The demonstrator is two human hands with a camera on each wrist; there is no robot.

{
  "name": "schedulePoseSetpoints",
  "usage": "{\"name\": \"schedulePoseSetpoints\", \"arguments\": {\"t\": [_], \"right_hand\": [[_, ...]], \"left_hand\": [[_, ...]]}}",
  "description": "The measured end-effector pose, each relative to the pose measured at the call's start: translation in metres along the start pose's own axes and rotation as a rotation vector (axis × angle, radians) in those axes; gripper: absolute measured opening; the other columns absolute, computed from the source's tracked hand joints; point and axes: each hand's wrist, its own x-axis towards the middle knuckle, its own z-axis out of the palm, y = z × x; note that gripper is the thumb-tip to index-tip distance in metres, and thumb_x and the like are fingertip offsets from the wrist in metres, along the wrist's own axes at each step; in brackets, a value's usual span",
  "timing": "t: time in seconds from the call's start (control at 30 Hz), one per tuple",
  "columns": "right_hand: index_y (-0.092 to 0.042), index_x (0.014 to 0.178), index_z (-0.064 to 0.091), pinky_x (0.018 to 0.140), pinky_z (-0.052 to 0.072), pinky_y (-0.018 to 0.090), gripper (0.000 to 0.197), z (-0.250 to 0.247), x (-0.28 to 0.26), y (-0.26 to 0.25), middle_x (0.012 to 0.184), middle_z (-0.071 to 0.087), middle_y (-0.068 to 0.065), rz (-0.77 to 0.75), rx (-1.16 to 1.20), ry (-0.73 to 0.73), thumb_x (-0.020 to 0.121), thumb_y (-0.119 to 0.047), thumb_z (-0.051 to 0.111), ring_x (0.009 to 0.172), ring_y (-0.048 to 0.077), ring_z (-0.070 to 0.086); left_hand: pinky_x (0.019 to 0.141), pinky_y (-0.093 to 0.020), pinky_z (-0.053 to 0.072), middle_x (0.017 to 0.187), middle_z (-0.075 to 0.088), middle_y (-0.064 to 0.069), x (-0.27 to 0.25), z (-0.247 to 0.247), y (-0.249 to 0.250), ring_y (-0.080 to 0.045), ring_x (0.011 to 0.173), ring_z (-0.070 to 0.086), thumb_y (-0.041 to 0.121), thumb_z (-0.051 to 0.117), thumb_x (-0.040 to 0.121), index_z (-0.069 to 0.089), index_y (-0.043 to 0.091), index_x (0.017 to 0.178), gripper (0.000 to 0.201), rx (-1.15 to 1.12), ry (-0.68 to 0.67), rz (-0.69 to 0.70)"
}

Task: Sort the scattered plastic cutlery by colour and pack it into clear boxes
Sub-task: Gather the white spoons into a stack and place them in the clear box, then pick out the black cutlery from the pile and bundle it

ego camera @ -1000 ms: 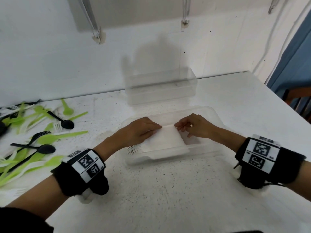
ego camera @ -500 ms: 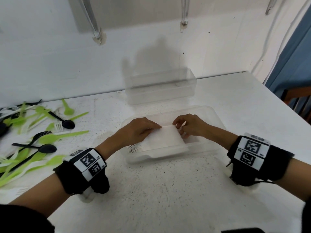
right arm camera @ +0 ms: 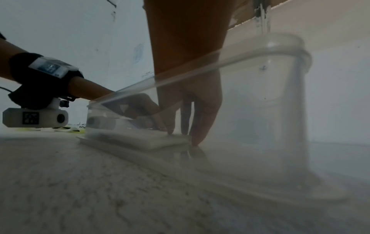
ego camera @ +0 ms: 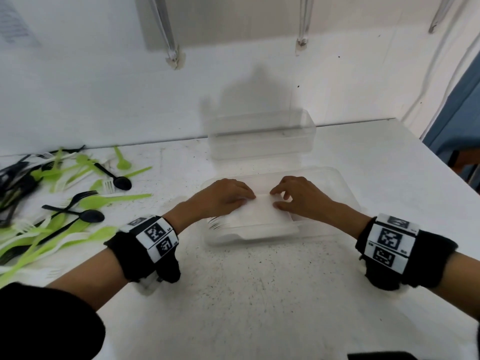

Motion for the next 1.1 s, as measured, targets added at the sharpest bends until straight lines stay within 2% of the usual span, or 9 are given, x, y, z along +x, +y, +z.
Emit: {"name": "schedulePoseSetpoints", "arguments": {"t": [0.17,0.3,0.4,0.5,0.6,0.7,0.8,0.97,1.1], "right_hand": [[-0.013,0.117,0.062,0.073,0.037,0.019,0.033,0.003,-0.005,-0.005,0.109,0.058,0.005,0.015,-0.033,0.009,0.087,-0.027,0.063,0.091,0.018,0.058],[-0.012,0.117,0.062,0.078,0.043,0.023,0.034,0.001,-0.006,-0.009,0.11,0.058,0.006,0.033,-0.014,0.004,0.086,-0.026,0.064,0.091,0.02,0.06],[-0.012,0.115,0.063,0.082,0.046,0.027,0.033,-0.002,-0.006,-0.01,0.111,0.06,0.008,0.049,-0.007,-0.01,0.085,-0.023,0.066,0.091,0.022,0.061],[-0.009,0.116,0.063,0.087,0.047,0.03,0.032,-0.006,-0.004,-0.013,0.112,0.062,0.009,0.07,0.024,0.0,0.085,-0.015,0.066,0.093,0.024,0.061],[-0.007,0.108,0.066,0.079,0.049,0.024,0.024,-0.007,-0.002,-0.028,0.104,0.066,0.01,0.031,0.108,0.159,0.083,-0.008,0.066,0.084,0.023,0.063],[-0.005,0.098,0.069,0.067,0.043,0.009,0.018,0.0,0.008,-0.063,0.093,0.069,0.013,-0.098,0.162,0.326,0.081,0.0,0.066,0.069,0.019,0.061],[-0.007,0.097,0.069,0.071,0.045,0.02,0.018,0.011,0.024,-0.113,0.09,0.068,0.01,-0.157,0.208,0.383,0.082,0.001,0.063,0.071,0.019,0.063],[-0.009,0.098,0.069,0.071,0.041,0.007,0.021,0.043,0.054,-0.2,0.088,0.066,0.006,-0.263,0.293,0.375,0.082,0.001,0.062,0.072,0.015,0.062],[-0.009,0.098,0.07,0.071,0.039,0.005,0.022,0.073,0.077,-0.252,0.087,0.066,0.007,-0.29,0.323,0.331,0.081,0.001,0.061,0.07,0.012,0.06]], "left_hand": [[0.088,-0.009,0.036,0.117,0.066,-0.005,0.001,-0.007,0.005,-0.018,0.108,0.061,0.003,0.056,0.089,0.068,0.008,0.112,0.027,-0.021,-0.034,-0.042],[0.093,-0.02,0.037,0.124,0.063,-0.001,-0.001,-0.009,0.01,-0.018,0.113,0.057,0.01,0.052,0.093,0.065,0.012,0.119,0.029,0.102,-0.068,-0.049],[0.091,-0.02,0.036,0.125,0.062,0.001,-0.003,-0.009,0.013,-0.017,0.114,0.055,0.012,0.05,0.094,0.064,0.015,0.12,0.029,0.126,-0.065,-0.062],[0.087,-0.018,0.039,0.118,0.065,0.0,-0.009,-0.011,0.014,-0.016,0.108,0.058,0.01,0.053,0.092,0.067,0.014,0.114,0.026,0.025,0.008,-0.09],[0.075,-0.009,0.039,0.107,0.067,-0.002,-0.026,-0.02,0.014,-0.011,0.093,0.06,0.008,0.056,0.09,0.069,0.013,0.109,0.023,-0.091,0.161,-0.096],[0.075,-0.019,0.047,0.099,0.068,-0.005,-0.056,-0.038,0.009,-0.011,0.085,0.061,0.004,0.058,0.088,0.069,0.01,0.105,0.021,-0.203,0.262,-0.117],[0.078,-0.027,0.049,0.099,0.069,-0.006,-0.098,-0.06,-0.005,-0.017,0.088,0.063,0.003,0.057,0.088,0.068,0.009,0.104,0.02,-0.246,0.308,-0.161],[0.078,-0.028,0.051,0.099,0.069,-0.007,-0.176,-0.095,-0.043,-0.019,0.088,0.063,0.002,0.055,0.089,0.068,0.011,0.106,0.022,-0.21,0.346,-0.257],[0.078,-0.031,0.053,0.098,0.069,-0.009,-0.237,-0.11,-0.081,-0.023,0.089,0.065,-0.001,0.056,0.087,0.069,0.008,0.102,0.022,-0.21,0.399,-0.369]]}}
